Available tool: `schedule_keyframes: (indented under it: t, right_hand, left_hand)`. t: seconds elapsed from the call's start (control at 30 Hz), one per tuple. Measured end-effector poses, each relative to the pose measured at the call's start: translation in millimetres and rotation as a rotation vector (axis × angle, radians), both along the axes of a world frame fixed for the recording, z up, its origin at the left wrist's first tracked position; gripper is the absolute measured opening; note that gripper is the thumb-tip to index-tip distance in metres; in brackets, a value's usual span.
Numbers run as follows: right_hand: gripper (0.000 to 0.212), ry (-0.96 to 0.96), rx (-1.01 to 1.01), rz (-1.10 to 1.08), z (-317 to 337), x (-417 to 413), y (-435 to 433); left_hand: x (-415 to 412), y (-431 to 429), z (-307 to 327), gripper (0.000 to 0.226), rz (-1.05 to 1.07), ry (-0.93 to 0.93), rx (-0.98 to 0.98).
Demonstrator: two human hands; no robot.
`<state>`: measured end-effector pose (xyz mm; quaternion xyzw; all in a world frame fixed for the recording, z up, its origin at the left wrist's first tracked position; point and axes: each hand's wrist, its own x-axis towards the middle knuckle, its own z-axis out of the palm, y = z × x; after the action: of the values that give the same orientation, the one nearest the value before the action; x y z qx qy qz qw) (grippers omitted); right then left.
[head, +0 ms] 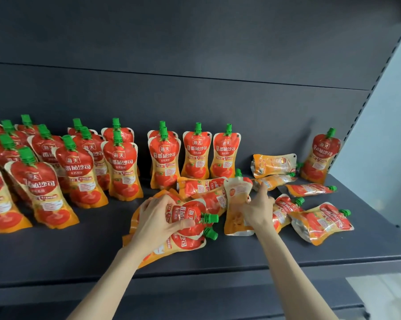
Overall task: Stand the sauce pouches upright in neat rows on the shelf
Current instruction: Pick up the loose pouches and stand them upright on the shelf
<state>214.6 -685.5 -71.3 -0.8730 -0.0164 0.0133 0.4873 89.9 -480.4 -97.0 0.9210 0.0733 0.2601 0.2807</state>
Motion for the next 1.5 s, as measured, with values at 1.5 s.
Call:
schedule_keyframes:
  t: [1.5]
  right_hand:
    - [0.011,0.006,0.686,0.516,35,-18,5]
  left_hand:
    - [25,-19,88,0.038,-0.132,0.057,-0.706]
